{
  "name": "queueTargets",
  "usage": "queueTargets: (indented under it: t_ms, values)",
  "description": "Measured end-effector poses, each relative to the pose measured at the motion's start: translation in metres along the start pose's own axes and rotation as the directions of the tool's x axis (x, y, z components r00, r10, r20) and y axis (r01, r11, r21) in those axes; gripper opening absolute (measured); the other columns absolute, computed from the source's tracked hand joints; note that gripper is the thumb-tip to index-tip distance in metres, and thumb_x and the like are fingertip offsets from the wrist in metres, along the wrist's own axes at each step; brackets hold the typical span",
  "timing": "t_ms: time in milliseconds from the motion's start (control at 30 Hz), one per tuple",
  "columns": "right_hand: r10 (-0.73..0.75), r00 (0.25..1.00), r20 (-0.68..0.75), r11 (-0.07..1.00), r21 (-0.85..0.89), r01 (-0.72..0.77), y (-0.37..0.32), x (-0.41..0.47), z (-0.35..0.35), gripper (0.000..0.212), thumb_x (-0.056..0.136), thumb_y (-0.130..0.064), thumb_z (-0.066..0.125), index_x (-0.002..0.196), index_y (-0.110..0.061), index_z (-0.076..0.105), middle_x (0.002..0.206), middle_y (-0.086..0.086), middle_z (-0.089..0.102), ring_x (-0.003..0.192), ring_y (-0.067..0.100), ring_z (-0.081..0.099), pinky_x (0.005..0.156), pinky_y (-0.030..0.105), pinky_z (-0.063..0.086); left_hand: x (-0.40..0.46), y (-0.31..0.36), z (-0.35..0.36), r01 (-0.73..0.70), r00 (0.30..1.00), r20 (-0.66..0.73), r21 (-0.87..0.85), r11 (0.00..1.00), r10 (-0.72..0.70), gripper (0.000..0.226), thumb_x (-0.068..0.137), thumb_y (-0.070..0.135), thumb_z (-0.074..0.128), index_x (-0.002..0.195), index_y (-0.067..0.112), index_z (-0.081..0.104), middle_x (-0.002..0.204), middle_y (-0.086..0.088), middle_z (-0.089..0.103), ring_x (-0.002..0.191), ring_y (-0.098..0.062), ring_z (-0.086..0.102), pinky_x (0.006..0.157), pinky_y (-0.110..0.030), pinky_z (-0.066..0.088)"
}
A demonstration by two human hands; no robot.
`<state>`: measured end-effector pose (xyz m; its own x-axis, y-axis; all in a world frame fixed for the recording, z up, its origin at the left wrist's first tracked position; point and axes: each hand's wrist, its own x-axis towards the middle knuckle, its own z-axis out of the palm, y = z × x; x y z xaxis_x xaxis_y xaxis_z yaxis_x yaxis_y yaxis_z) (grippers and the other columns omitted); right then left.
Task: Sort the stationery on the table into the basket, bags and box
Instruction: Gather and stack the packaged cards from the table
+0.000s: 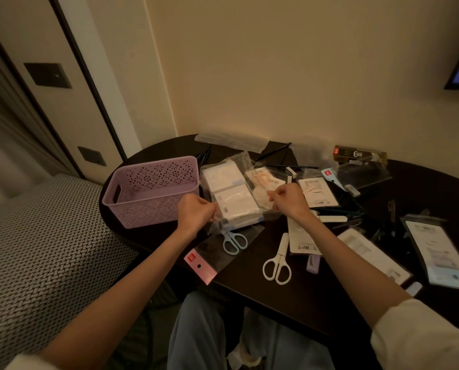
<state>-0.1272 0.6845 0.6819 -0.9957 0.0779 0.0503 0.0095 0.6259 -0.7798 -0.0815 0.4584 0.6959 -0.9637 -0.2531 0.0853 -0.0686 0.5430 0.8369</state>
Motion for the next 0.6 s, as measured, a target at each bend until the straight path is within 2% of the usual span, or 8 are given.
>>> queueTargets:
  t_ms: [100, 167, 233, 267, 367, 467, 533, 600]
  values:
    - [-0.009, 0.995, -0.101, 0.974, -0.226, -0.014, -0.001, -0.006, 0.009, 0.025, 0.091, -0.032, 0.06, 0.086, -0.011, 0.07, 0.083, 0.004, 0.067, 0.081, 0.021, 0.063, 0.066, 0.032, 0.047, -0.005, 0.006, 0.002, -0.147, 0.986, -0.044, 0.221, 0.964, 0.161, 0.027, 0.078, 0.012, 0.07, 0.053, 0.003, 0.067, 0.05, -0.014, 0.062, 0.047, -0.022, 0.059, 0.053, -0.037, 0.052]
    - [0.0, 0.993, -0.121, 0.961, -0.274, -0.033, -0.002, -0.007, 0.011, 0.025, 0.09, -0.032, 0.061, 0.088, -0.008, 0.069, 0.089, 0.006, 0.067, 0.086, 0.024, 0.063, 0.067, 0.033, 0.047, -0.004, 0.003, 0.005, -0.189, 0.978, -0.025, 0.308, 0.933, 0.206, 0.03, 0.078, 0.015, 0.067, 0.049, 0.008, 0.061, 0.056, -0.012, 0.061, 0.056, -0.022, 0.058, 0.056, -0.038, 0.053]
    - [0.018, 0.993, -0.12, 0.96, -0.275, -0.05, -0.003, -0.006, 0.011, 0.023, 0.087, -0.033, 0.064, 0.092, -0.01, 0.064, 0.095, 0.007, 0.066, 0.09, 0.026, 0.062, 0.07, 0.036, 0.048, -0.001, 0.0, 0.007, -0.176, 0.983, 0.006, 0.349, 0.92, 0.186, 0.034, 0.08, 0.022, 0.066, 0.048, 0.015, 0.056, 0.067, -0.013, 0.062, 0.07, -0.027, 0.061, 0.064, -0.038, 0.054]
    - [0.021, 0.993, -0.118, 0.961, -0.271, -0.053, -0.003, -0.005, 0.011, 0.024, 0.086, -0.033, 0.065, 0.095, -0.011, 0.062, 0.098, 0.008, 0.065, 0.092, 0.026, 0.061, 0.07, 0.035, 0.048, 0.001, -0.002, 0.008, -0.172, 0.984, 0.019, 0.35, 0.921, 0.177, 0.035, 0.081, 0.023, 0.066, 0.049, 0.015, 0.055, 0.066, -0.013, 0.062, 0.071, -0.028, 0.061, 0.063, -0.037, 0.052]
    - [-0.027, 0.991, -0.132, 0.95, -0.311, -0.015, -0.005, -0.009, 0.012, 0.031, 0.087, -0.032, 0.066, 0.107, -0.01, 0.057, 0.108, 0.009, 0.063, 0.101, 0.028, 0.059, 0.074, 0.035, 0.045, 0.001, -0.001, 0.01, -0.098, 0.995, 0.057, 0.285, 0.954, 0.085, 0.031, 0.087, 0.021, 0.065, 0.058, 0.014, 0.054, 0.059, -0.004, 0.055, 0.06, -0.017, 0.055, 0.056, -0.03, 0.043]
    - [-0.201, 0.955, -0.22, 0.858, -0.51, 0.063, -0.008, -0.014, 0.017, 0.035, 0.084, -0.024, 0.068, 0.114, -0.011, 0.055, 0.12, 0.012, 0.055, 0.113, 0.029, 0.048, 0.091, 0.036, 0.041, 0.003, -0.004, 0.014, 0.058, 0.994, 0.087, 0.151, 0.987, -0.072, 0.017, 0.089, 0.024, 0.063, 0.089, 0.01, 0.054, 0.085, -0.006, 0.059, 0.081, -0.019, 0.058, 0.071, -0.035, 0.047]
    - [-0.29, 0.927, -0.238, 0.828, -0.547, 0.119, -0.014, -0.015, 0.018, 0.025, 0.082, -0.011, 0.067, 0.107, -0.014, 0.061, 0.121, 0.01, 0.051, 0.116, 0.027, 0.043, 0.094, 0.034, 0.038, 0.003, -0.006, 0.015, 0.158, 0.978, 0.139, -0.026, 0.987, -0.153, 0.015, 0.092, 0.022, 0.061, 0.085, 0.012, 0.052, 0.085, -0.008, 0.059, 0.08, -0.021, 0.058, 0.074, -0.037, 0.049]
    - [-0.301, 0.936, -0.18, 0.832, -0.53, 0.166, -0.02, -0.017, 0.019, 0.021, 0.084, -0.003, 0.063, 0.101, -0.013, 0.068, 0.116, 0.011, 0.056, 0.113, 0.027, 0.047, 0.092, 0.034, 0.041, 0.002, -0.007, 0.015, 0.241, 0.96, 0.186, -0.172, 0.955, -0.209, 0.017, 0.095, 0.018, 0.058, 0.08, 0.013, 0.051, 0.08, -0.007, 0.055, 0.073, -0.017, 0.055, 0.071, -0.034, 0.049]
